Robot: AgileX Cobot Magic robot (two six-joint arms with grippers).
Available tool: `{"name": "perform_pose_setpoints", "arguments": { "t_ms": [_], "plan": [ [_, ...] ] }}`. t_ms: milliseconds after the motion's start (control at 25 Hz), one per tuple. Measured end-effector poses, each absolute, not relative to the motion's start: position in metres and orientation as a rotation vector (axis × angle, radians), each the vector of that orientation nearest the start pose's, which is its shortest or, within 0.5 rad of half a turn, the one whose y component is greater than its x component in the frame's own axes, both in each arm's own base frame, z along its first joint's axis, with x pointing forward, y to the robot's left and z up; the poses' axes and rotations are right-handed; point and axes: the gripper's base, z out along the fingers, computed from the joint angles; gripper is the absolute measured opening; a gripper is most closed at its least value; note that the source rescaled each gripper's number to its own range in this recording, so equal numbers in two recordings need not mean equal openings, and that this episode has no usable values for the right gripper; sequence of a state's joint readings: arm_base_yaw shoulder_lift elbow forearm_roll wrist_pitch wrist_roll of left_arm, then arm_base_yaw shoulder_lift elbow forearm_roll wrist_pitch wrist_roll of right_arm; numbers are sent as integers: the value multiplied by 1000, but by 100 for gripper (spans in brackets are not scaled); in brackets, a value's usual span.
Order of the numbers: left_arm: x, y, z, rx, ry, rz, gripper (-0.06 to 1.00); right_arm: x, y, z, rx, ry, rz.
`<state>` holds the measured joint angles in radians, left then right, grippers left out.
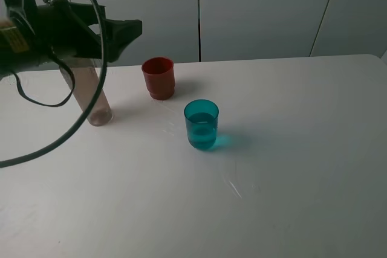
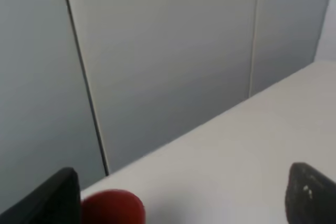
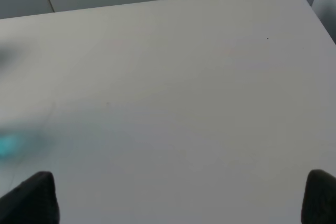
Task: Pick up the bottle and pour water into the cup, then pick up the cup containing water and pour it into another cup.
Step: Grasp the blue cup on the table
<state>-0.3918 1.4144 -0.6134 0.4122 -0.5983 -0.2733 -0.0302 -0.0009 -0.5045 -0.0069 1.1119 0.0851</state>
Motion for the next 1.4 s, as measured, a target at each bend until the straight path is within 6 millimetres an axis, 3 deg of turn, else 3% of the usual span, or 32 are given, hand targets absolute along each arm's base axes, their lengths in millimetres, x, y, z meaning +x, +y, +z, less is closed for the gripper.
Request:
{"name": "perform_pose_setpoints", "arguments": {
  "t_ms": [240,440,640,920,1240,1400],
  "plan": [
    [248,-142,190,636,1781,-557,100,-8,0,274,121,2087,25],
    [246,-152,141,804,1885,-611,100,-8,0,274,121,2087,25],
    [245,-159,112,930,1834,-644,100,-8,0,274,121,2087,25],
    [261,-169,95,1095,1789,-594,100,-8,0,274,121,2087,25],
    [291,-188,109,1077,1753,-669,100,-8,0,274,121,2087,25],
    [286,-190,97,1197,1763,-700,100,-8,0,274,121,2087,25]
  ]
}}
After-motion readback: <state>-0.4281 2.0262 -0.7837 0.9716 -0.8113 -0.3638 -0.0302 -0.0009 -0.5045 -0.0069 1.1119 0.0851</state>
